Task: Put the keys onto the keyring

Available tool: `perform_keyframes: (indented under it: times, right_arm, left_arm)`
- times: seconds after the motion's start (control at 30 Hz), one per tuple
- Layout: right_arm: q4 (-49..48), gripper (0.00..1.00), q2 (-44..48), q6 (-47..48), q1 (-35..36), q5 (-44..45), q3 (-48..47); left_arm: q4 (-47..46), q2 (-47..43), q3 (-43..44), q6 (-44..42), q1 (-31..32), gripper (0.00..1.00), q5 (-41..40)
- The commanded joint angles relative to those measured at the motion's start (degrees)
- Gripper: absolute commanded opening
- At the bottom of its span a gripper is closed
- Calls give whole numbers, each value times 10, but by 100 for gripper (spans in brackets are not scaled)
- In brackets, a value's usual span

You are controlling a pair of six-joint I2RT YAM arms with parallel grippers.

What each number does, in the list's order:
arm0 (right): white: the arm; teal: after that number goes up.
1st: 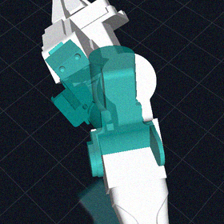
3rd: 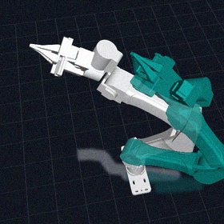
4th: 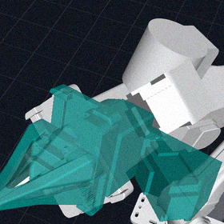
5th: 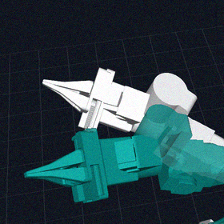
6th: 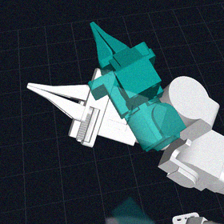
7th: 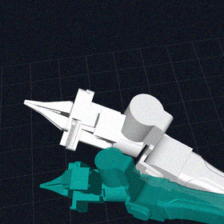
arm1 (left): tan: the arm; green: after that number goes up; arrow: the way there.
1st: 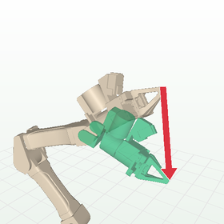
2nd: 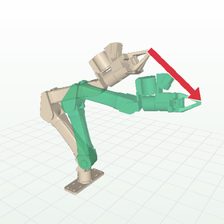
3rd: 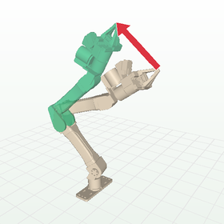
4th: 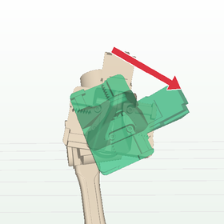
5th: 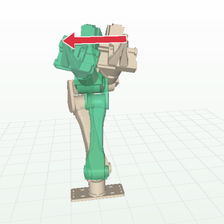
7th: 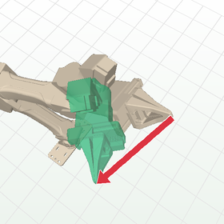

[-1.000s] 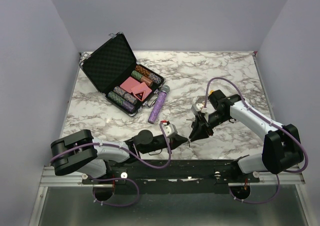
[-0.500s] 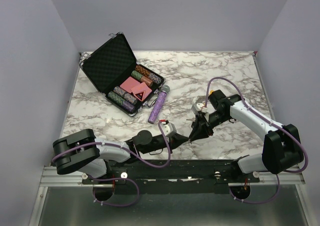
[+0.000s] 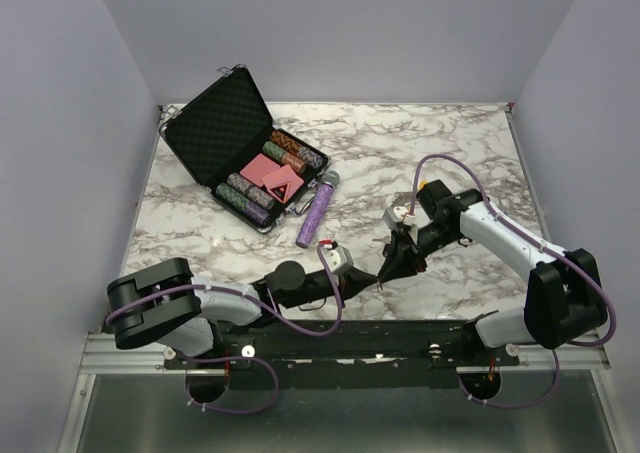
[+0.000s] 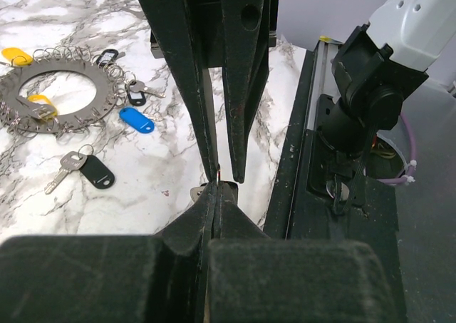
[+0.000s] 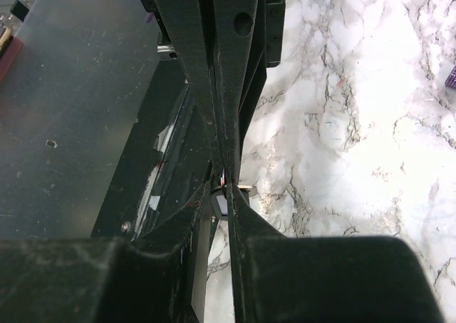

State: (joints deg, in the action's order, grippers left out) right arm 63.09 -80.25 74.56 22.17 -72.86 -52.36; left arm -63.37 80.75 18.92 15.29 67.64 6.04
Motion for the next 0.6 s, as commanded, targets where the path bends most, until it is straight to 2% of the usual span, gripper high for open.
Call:
perform_keyframes:
  times: [0.0, 0.37, 0.57]
  right_arm:
    - [7, 22, -2, 1, 2, -37, -17]
    - [6, 18, -2, 2, 2, -39, -14]
    - [4, 4, -3, -2, 1, -36, -12]
  left_arm:
    - [-21, 8, 2, 4, 4, 0, -2]
    - [-20, 10, 5, 6, 4, 0, 1]
    - [-26, 12, 5, 8, 3, 0, 2]
